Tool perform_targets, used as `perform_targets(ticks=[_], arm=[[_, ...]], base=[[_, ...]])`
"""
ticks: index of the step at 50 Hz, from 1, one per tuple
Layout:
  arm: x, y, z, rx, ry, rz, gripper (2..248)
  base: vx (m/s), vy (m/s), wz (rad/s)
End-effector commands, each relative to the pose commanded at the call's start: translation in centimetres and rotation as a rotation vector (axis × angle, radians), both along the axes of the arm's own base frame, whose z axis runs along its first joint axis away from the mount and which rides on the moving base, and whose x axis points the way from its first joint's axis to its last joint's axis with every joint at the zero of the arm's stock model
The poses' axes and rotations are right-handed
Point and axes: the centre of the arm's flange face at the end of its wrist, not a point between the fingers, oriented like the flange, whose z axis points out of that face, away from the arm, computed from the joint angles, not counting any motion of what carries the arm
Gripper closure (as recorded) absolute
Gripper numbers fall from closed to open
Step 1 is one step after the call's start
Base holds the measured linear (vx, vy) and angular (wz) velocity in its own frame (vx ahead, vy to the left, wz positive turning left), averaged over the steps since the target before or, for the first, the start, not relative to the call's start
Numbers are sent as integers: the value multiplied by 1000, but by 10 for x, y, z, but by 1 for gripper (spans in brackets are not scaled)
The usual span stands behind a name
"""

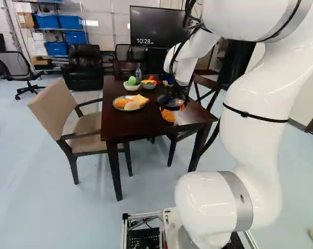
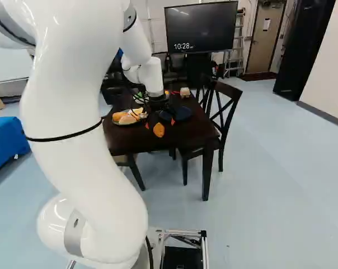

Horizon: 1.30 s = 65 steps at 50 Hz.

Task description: Move the croissant to the empty plate

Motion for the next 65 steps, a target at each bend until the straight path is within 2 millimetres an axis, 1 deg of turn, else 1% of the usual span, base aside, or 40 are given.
perform_targets(ticks=[21,42,65], arm=[[19,0,-1,1,0,4,3],[30,-1,-28,3,41,3,3],[30,-1,-28,3,40,3,3]], base=[[0,0,0],[0,0,0],[0,0,0]])
